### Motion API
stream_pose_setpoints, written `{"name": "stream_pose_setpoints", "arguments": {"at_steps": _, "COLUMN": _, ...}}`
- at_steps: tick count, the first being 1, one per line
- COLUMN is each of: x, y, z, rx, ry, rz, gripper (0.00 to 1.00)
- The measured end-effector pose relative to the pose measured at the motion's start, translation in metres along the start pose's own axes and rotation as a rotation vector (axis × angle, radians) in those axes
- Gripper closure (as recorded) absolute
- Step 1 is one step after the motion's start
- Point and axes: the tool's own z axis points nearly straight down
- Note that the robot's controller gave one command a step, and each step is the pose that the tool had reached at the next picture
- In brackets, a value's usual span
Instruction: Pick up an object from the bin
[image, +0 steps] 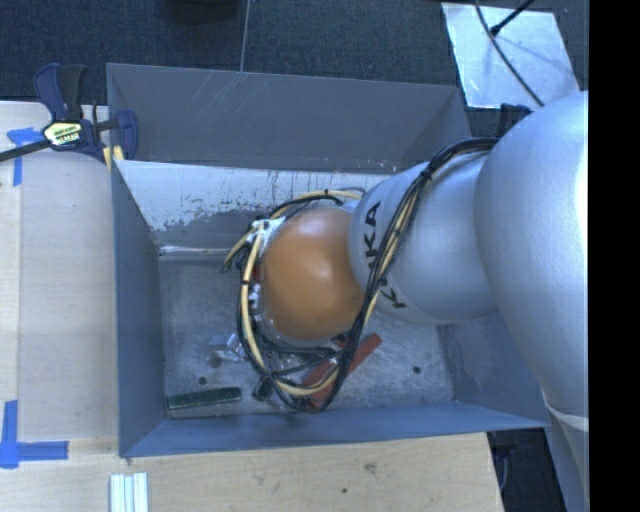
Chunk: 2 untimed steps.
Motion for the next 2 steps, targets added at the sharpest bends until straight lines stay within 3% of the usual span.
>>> {"name": "stream_pose_setpoints", "arguments": {"at_steps": 1, "x": 0.000, "y": 0.000, "z": 0.000, "rx": 0.000, "ry": 0.000, "rz": 0.000, "gripper": 1.00}}
{"name": "stream_pose_setpoints", "arguments": {"at_steps": 2, "x": -0.078, "y": 0.011, "z": -0.137, "rx": 0.004, "ry": -0.010, "rz": 0.026, "gripper": 1.00}}
